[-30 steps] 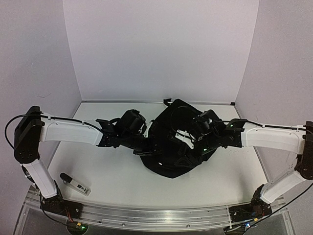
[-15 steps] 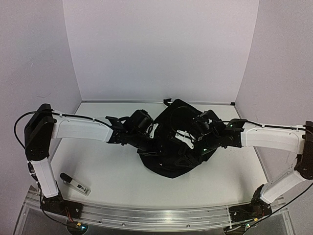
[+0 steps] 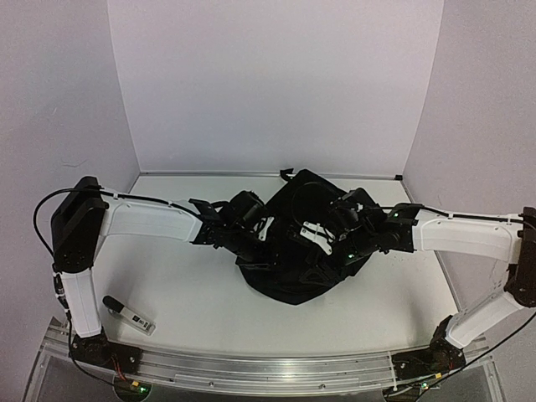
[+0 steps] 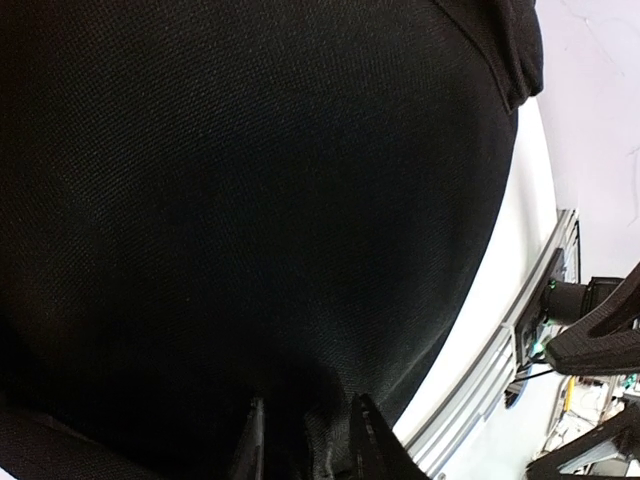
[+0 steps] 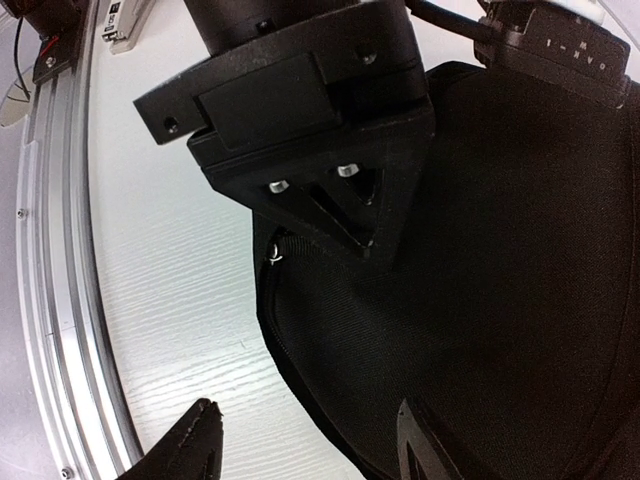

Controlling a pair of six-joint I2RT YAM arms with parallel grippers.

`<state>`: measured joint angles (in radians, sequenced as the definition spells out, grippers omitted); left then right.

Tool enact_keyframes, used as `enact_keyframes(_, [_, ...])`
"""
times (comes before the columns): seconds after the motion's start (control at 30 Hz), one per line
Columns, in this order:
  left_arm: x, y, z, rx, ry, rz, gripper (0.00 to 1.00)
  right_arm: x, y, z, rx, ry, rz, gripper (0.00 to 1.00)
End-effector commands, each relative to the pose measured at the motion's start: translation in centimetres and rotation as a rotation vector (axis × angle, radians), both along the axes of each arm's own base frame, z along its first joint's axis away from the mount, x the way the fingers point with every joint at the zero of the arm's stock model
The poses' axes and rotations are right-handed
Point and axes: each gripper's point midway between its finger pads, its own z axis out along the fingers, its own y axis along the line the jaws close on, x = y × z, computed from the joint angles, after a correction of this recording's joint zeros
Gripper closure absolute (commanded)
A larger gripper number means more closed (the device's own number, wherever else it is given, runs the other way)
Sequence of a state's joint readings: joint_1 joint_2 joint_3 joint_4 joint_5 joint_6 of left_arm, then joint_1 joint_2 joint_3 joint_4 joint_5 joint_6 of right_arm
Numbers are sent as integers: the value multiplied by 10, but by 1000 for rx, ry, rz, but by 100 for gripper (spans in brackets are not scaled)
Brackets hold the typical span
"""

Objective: Pack the student bag
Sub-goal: Zip the student bag at the center of the board.

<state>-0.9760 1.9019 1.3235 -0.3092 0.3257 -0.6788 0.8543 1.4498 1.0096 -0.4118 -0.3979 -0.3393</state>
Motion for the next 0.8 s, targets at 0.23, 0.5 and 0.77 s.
enact_keyframes(0.23, [2,-3,34,-65,-54,-11,99,2,2,9,16,-35,1,40])
enact_keyframes(0.5, [2,15,66,-149,-121,62,100,8,11,5,12,-17,-1,41])
enact_keyframes(0.77, [7,19,78,-223,-133,127,100,-1,39,-3,-10,-64,65,42])
